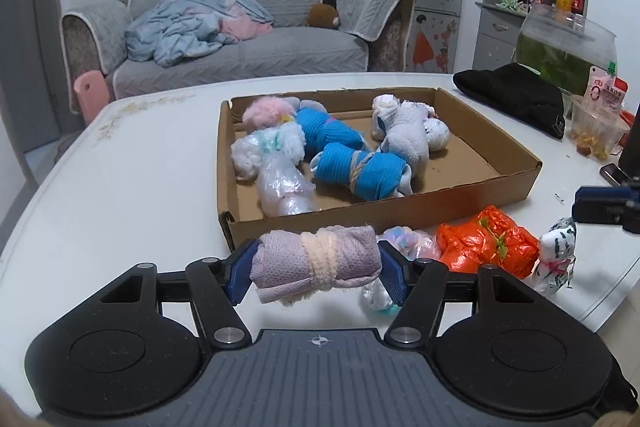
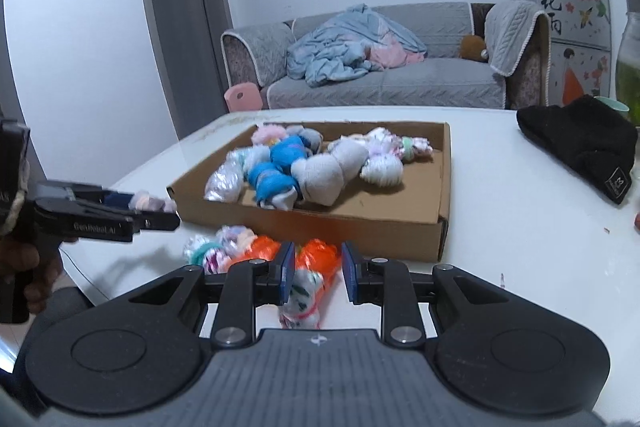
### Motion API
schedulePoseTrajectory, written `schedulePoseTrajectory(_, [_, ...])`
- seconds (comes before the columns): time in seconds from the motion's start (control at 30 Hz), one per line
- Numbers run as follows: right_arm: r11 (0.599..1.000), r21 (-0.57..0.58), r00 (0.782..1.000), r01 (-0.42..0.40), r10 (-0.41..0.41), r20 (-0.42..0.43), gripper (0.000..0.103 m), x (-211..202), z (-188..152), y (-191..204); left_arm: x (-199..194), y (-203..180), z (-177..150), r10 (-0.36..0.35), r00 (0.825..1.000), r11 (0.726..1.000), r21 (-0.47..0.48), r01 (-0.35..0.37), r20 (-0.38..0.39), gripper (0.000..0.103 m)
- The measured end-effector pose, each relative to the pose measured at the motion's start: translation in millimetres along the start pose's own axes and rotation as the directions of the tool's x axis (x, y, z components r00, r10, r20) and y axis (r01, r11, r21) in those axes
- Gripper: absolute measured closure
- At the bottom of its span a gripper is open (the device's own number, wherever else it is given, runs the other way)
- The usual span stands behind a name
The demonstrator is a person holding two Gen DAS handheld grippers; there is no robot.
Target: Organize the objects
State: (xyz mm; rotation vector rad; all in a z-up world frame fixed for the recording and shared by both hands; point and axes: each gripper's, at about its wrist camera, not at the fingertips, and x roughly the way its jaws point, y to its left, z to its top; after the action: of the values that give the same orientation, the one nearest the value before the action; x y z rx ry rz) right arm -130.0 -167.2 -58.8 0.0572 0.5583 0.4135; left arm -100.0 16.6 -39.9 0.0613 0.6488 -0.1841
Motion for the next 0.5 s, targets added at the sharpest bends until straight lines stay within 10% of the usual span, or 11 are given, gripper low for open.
schedulePoseTrajectory(0.27, [0.999,-0.035,0.999,-0.035,0.034,-0.033,0.056,12,-19,13,5,3,-14,0.001,0.999,1.000,-0.030,-0.002,-0.045,0.035])
schedulePoseTrajectory(0.5, [0.999,-0.010,0.998,-0.045,0.044,-0.048,0.083,17,-22,11,2,0,-15,-0.009,0.999,1.000,-0.023,0.008,-0.043,0.035])
